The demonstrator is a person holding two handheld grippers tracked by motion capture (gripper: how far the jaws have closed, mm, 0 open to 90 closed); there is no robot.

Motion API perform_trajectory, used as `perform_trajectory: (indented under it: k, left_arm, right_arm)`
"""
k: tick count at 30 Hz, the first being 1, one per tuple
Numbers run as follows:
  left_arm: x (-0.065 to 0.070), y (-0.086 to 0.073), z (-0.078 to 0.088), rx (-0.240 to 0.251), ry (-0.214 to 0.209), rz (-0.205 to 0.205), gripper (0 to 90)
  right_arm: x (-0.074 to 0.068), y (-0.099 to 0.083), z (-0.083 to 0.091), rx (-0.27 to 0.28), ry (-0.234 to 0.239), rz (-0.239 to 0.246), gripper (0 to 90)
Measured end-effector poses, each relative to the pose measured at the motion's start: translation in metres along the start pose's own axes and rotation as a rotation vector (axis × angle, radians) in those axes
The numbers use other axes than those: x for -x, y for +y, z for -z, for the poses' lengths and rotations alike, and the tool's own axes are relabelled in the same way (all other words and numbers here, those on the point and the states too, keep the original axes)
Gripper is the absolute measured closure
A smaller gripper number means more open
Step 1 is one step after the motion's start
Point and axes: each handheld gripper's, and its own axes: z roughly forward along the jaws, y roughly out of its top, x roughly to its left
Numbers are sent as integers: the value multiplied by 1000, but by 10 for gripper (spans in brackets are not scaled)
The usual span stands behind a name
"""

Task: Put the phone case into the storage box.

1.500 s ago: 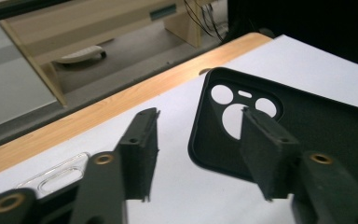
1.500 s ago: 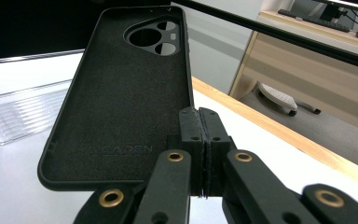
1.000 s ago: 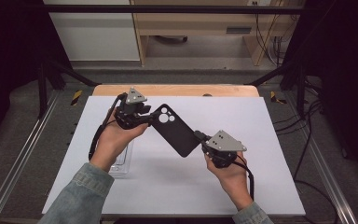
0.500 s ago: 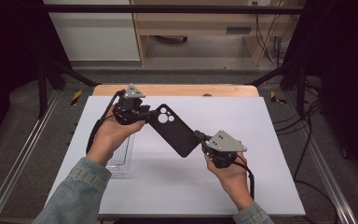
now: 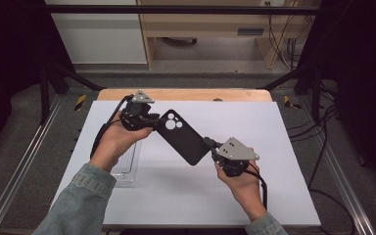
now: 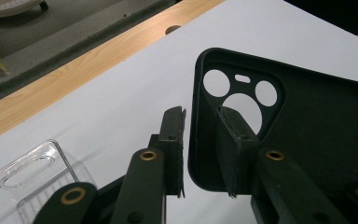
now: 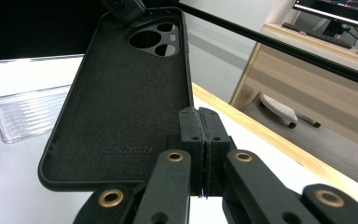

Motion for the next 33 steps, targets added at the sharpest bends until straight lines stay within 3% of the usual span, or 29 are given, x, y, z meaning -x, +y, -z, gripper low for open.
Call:
perform_trajectory:
  k: [17,33]
  left_arm:
    - [-6,1,0,-17,-28,14,786]
    - [-6,-2,-5,-59,8,-30,882]
  right_arm:
    - [-2,3,1,10,6,12,899]
    - [-4,4,1,5,23,20,900]
